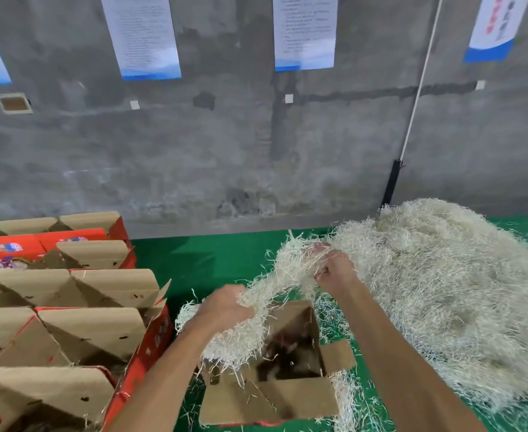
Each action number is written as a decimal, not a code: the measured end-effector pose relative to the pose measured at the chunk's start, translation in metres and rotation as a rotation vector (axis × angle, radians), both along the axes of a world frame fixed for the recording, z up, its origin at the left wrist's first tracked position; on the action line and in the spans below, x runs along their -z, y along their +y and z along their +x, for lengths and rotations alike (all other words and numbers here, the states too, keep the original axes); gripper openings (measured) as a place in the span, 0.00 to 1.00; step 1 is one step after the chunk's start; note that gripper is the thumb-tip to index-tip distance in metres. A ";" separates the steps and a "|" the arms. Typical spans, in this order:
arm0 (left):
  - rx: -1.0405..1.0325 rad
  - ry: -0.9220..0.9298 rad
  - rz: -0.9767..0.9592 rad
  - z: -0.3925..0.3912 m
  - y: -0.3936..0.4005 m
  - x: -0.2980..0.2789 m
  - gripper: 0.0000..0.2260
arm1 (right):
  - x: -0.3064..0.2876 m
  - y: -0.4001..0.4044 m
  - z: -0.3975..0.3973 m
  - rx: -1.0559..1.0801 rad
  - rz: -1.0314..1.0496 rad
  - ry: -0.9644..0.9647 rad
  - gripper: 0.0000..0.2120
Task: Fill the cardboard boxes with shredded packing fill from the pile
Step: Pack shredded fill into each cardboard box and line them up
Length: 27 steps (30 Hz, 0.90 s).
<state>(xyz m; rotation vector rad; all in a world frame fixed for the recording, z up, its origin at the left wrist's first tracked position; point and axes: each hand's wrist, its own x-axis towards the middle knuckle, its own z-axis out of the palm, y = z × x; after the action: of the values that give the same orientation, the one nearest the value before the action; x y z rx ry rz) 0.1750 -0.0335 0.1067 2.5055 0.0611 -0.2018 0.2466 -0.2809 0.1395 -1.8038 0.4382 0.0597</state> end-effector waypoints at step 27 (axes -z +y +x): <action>-0.697 -0.237 -0.236 0.142 -0.022 -0.039 0.24 | 0.061 -0.163 -0.064 -0.315 0.097 0.051 0.11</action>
<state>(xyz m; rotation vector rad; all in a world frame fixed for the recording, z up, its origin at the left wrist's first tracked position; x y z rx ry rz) 0.3174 -0.0555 0.1460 2.1104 0.7479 0.3532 0.1824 -0.4438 0.0786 -1.7644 0.1798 0.3405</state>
